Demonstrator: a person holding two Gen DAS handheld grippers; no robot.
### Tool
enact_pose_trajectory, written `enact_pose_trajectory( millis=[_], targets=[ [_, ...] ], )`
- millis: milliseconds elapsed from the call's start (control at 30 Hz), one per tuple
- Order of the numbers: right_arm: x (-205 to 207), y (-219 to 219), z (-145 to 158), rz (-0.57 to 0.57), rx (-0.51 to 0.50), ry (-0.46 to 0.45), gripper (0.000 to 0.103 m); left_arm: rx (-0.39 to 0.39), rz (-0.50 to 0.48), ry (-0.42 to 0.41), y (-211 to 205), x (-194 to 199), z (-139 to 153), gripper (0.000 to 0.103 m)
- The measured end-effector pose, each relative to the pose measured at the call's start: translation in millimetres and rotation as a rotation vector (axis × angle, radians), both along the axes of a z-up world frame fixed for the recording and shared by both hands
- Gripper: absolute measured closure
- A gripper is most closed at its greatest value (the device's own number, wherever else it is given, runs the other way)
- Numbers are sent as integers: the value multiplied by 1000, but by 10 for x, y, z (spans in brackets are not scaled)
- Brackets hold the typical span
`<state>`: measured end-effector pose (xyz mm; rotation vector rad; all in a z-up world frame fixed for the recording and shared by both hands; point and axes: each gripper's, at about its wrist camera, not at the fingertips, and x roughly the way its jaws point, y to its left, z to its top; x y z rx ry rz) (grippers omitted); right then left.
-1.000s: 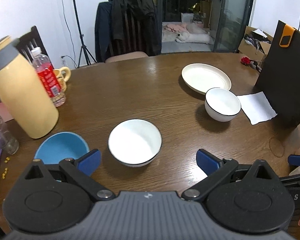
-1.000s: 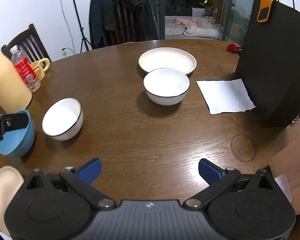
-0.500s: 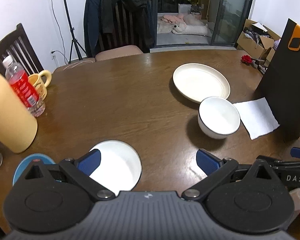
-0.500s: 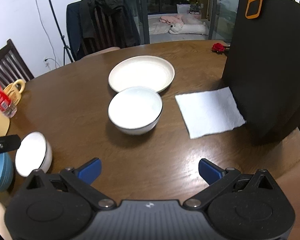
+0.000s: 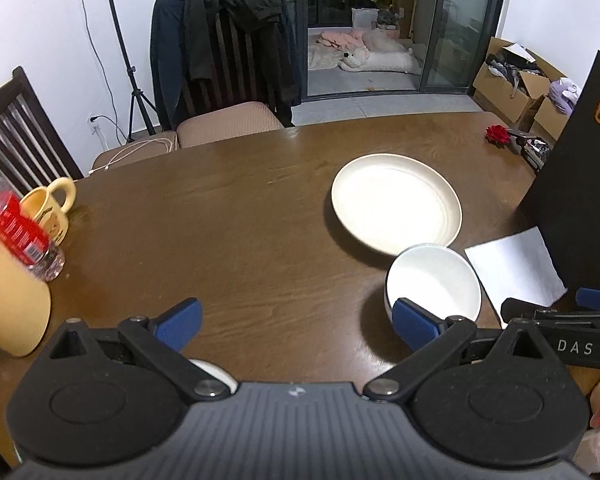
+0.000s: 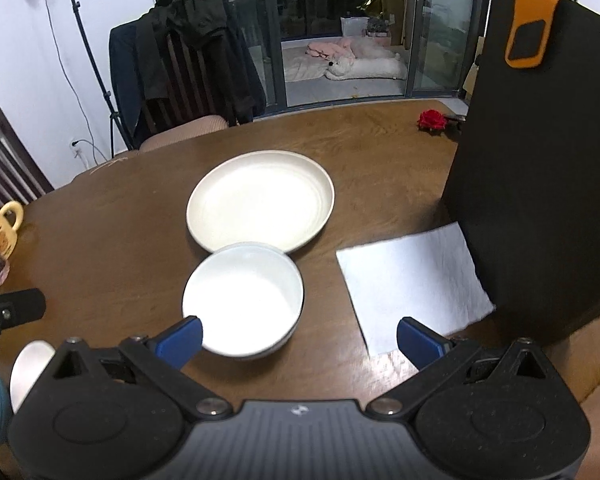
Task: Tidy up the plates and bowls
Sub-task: 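Move both grippers across the table toward the cream plate beside the black bag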
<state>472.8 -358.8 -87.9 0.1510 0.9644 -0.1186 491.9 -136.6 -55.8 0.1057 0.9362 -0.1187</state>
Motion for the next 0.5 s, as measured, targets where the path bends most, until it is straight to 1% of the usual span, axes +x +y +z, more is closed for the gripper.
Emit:
enact_pose_trajectory(
  millis=[100,233,333,500],
  targets=[
    [143,-75,-4,-12,-2,-4,0,1,7,5,-60,157,-19,0],
    [340,-220,-21,-43,8,-12,0,-26,19,6,-85,351,-22,0],
    [486,-347,-42,-70,14,-14,0,-23,23,2,-126,504,-12,0],
    [739,-644,-69,-156,65,-29,0,-23,21,-3,-209,762,-8,0]
  ],
)
